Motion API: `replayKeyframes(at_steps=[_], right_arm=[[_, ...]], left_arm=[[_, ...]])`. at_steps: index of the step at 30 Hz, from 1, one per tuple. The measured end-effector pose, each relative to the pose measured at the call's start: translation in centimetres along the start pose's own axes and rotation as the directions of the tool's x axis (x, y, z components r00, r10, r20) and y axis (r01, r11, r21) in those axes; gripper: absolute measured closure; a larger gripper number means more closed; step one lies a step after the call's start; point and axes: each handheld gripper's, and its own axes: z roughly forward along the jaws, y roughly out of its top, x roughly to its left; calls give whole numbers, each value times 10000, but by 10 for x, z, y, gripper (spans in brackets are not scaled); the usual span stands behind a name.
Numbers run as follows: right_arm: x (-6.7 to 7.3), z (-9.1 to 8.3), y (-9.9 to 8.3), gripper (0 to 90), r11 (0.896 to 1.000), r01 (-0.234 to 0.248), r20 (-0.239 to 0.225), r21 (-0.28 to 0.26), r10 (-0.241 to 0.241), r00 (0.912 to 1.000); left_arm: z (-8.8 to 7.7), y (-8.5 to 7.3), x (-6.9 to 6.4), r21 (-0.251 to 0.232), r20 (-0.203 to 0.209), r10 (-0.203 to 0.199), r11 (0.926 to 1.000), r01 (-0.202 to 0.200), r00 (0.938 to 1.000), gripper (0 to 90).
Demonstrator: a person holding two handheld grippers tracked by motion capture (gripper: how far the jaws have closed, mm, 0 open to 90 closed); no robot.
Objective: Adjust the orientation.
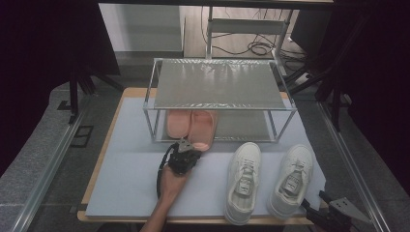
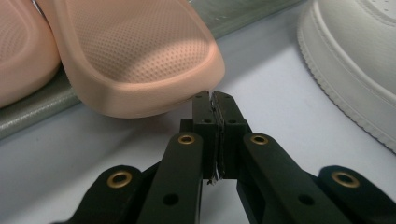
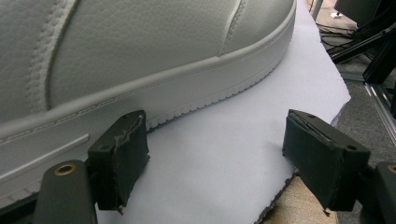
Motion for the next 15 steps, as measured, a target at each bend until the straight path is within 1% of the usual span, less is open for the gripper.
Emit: replayKeyframes(at_steps=[15], right_arm=[[0, 0, 0, 220, 10000, 15, -16, -10, -15, 10000]], left_arm=[[18, 15, 10, 128, -216, -62, 9999, 65, 9997, 888]])
